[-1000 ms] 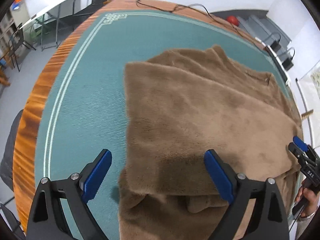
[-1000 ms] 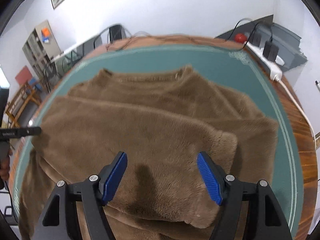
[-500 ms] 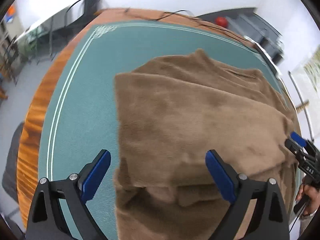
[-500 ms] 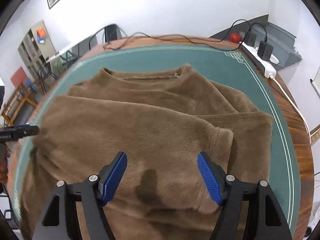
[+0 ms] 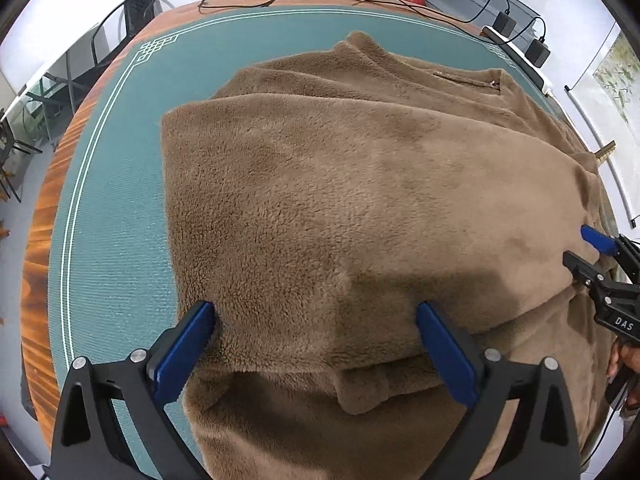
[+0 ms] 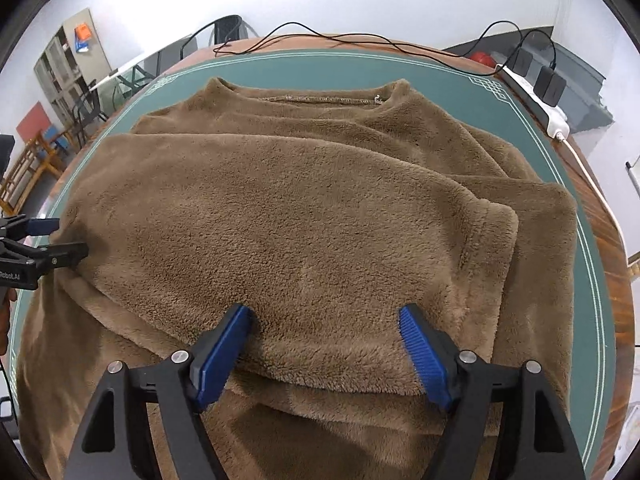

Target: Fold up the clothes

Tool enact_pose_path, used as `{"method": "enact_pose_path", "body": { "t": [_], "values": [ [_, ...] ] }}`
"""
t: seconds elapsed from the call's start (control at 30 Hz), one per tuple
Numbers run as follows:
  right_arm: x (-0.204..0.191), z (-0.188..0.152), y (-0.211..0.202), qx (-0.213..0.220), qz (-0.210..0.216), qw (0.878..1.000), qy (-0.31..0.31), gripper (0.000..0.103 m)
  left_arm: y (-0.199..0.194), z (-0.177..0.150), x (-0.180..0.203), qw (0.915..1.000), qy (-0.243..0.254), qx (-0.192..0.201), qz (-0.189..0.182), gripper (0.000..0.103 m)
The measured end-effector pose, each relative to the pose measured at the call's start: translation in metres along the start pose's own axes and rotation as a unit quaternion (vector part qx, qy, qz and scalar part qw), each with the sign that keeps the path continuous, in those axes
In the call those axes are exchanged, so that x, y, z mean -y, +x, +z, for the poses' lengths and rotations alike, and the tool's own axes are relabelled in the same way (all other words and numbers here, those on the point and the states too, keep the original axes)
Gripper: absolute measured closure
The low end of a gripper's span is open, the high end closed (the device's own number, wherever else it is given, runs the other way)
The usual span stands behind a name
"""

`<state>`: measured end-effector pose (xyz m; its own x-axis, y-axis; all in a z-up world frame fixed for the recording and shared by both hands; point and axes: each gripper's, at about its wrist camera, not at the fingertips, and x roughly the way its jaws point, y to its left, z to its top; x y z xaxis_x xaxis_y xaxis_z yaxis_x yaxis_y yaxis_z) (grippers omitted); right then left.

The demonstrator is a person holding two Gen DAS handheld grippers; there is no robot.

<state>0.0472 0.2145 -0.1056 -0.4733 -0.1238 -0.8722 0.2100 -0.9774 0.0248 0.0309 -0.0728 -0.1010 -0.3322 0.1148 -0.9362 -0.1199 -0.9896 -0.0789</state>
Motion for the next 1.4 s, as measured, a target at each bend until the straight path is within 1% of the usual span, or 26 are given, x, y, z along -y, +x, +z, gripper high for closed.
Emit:
{"method": "enact_pose_path", "body": {
  "t": [0.07,0.17,0.23,0.33,0.47,0.57,0.67,0.73,0.8,0.9,0.97,1.03,1.23,1.3,1.4],
  "values": [
    [-0.003,-0.006,-0.007,-0.003,0.001,1.000,0.000,0.023,-0.009,-0.004,0.000,1.0000,-0.003,0.003,-0.008,0.002],
    [-0.010,-0.029,-0.021,-0.015,0.011,1.000,-0.011,0.023,-0.025,-0.015,0.004,0.9998,0.003,0.009,-0.016,0.002],
    [-0.015,-0.045,-0.030,-0.022,0.019,0.999,-0.018,0.023,-0.034,-0.028,0.009,0.9996,0.009,0.008,-0.026,0.002],
    [-0.023,-0.068,-0.044,-0.034,0.029,0.999,-0.029,0.023,-0.047,-0.056,0.022,0.9991,0.026,-0.004,-0.034,0.002],
    [-0.023,-0.096,-0.054,-0.048,0.039,0.997,-0.037,0.023,-0.048,-0.098,0.040,0.9986,0.040,-0.029,-0.020,0.002],
    [-0.021,-0.116,-0.058,-0.058,0.044,0.996,-0.041,0.023,-0.044,-0.126,0.050,0.9981,0.037,-0.049,-0.006,0.002],
    [-0.019,-0.136,-0.062,-0.068,0.049,0.995,-0.045,0.023,-0.041,-0.144,0.059,0.9980,0.036,-0.050,0.015,0.002],
    [-0.018,-0.143,-0.061,-0.071,0.049,0.995,-0.051,0.023,-0.036,-0.151,0.064,0.9975,0.036,-0.048,0.036,0.002],
    [-0.020,-0.145,-0.060,-0.063,0.047,0.995,-0.065,0.019,-0.029,-0.156,0.068,0.9971,0.034,-0.044,0.052,0.001],
    [-0.027,-0.149,-0.058,-0.053,0.040,0.993,-0.095,0.013,-0.031,-0.159,0.071,0.9973,0.017,-0.035,0.061,0.000],
    [-0.030,-0.152,-0.058,-0.047,0.038,0.992,-0.109,0.012,-0.034,-0.161,0.072,0.9970,0.006,-0.032,0.070,0.000],
    [-0.028,-0.156,-0.064,-0.041,0.043,0.993,-0.106,0.012,-0.041,-0.166,0.076,0.9972,0.001,-0.029,0.069,0.000],
    [-0.002,-0.191,-0.119,0.022,0.054,0.995,-0.083,0.012,-0.070,-0.198,0.095,0.9976,0.014,-0.014,0.066,0.000],
    [0.005,-0.202,-0.133,0.032,0.051,0.995,-0.078,0.012,-0.078,-0.210,0.100,0.9976,0.016,-0.011,0.067,0.000],
    [0.017,-0.231,-0.155,0.039,0.044,0.996,-0.069,0.012,-0.088,-0.223,0.104,0.9975,0.016,-0.008,0.069,0.000]
  ]
}}
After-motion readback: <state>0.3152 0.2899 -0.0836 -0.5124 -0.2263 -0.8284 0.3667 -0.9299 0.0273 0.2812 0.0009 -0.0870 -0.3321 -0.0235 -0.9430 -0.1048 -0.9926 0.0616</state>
